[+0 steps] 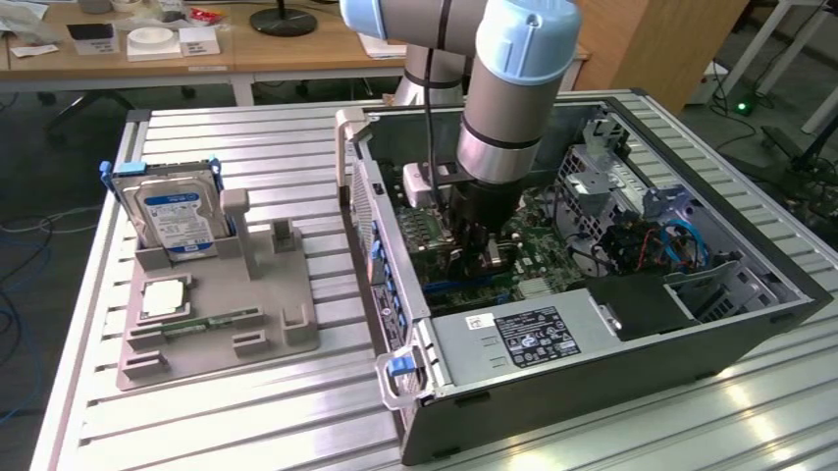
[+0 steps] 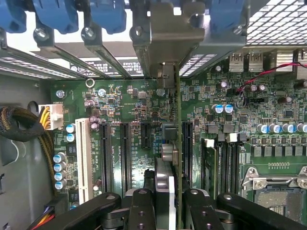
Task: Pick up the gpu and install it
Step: 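Insert the gpu into the slot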
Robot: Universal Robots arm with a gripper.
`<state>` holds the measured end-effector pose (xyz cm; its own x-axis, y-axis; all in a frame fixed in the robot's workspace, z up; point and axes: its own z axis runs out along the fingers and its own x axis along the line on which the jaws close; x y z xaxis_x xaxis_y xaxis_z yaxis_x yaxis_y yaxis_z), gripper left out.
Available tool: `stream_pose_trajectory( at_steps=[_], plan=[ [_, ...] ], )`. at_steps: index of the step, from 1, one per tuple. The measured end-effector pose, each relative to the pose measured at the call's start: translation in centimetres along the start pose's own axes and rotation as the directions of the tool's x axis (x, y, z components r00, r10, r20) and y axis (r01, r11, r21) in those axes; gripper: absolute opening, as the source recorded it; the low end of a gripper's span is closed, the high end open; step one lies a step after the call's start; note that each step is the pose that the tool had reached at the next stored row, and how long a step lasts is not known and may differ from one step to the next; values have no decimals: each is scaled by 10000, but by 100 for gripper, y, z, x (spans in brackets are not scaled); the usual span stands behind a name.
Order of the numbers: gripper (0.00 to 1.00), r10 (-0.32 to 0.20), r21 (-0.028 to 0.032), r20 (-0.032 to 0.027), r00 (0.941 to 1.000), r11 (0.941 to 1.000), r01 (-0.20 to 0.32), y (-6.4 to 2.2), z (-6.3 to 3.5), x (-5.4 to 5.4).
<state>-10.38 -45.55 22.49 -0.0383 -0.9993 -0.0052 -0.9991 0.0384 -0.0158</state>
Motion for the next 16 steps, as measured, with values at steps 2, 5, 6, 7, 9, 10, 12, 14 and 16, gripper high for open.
stream_pose_trajectory(
  at_steps=[2,5,6,7,9,10,12,14,16],
  plan=[
    [28,0,0,-1,10000,10000,0,0,4,0],
    [28,0,-1,-2,10000,10000,0,0,8,0],
    [28,0,-1,-1,10000,10000,0,0,10,0],
    [28,0,-1,-2,10000,10000,0,0,12,0],
    [28,0,-1,-3,10000,10000,0,0,14,0],
    [28,0,-1,-2,10000,10000,0,0,15,0],
    [28,0,1,3,10000,10000,0,0,19,0],
    [28,0,-1,0,10000,10000,0,0,21,0],
    [28,0,0,-1,10000,10000,0,0,24,0]
  ],
)
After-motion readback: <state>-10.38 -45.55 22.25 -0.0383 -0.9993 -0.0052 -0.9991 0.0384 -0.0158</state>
